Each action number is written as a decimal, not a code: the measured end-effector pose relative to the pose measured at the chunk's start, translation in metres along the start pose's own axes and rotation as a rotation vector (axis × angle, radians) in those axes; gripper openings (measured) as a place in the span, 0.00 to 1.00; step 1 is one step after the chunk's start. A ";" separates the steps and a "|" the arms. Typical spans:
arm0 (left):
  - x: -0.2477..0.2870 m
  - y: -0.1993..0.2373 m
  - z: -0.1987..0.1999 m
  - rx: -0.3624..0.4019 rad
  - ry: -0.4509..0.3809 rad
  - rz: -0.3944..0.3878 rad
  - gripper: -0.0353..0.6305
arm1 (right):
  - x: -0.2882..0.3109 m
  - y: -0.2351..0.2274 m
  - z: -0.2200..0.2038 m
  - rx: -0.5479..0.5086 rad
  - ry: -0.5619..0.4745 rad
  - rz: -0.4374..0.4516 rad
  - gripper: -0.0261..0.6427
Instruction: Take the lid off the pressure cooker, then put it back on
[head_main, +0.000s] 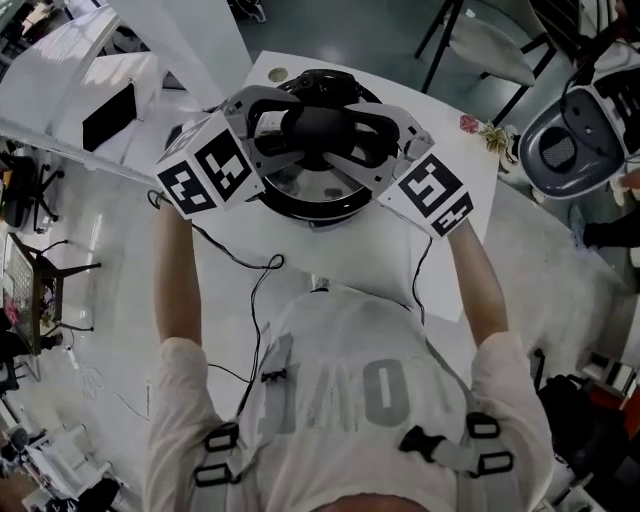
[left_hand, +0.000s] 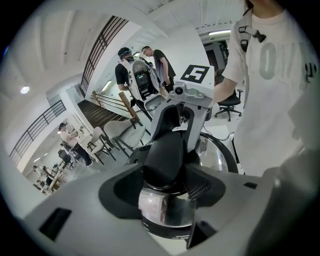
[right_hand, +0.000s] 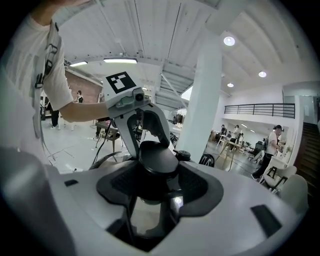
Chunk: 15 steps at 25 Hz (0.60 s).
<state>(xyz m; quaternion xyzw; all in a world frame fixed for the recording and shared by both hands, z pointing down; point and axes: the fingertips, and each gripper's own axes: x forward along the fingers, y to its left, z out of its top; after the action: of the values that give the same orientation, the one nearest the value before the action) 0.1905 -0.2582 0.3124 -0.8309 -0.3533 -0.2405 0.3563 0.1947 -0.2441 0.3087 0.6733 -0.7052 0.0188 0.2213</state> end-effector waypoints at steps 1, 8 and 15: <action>0.002 0.001 -0.004 0.000 0.002 -0.008 0.43 | 0.003 0.000 -0.003 0.005 0.008 -0.003 0.42; 0.018 0.003 -0.027 -0.004 0.005 -0.057 0.43 | 0.019 -0.003 -0.023 0.054 0.050 -0.017 0.42; 0.022 0.001 -0.047 -0.028 -0.008 -0.086 0.43 | 0.038 0.001 -0.031 0.080 0.073 -0.005 0.42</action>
<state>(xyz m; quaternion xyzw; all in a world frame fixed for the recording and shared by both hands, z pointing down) 0.1984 -0.2855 0.3559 -0.8209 -0.3868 -0.2571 0.3324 0.2026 -0.2693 0.3497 0.6824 -0.6935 0.0711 0.2198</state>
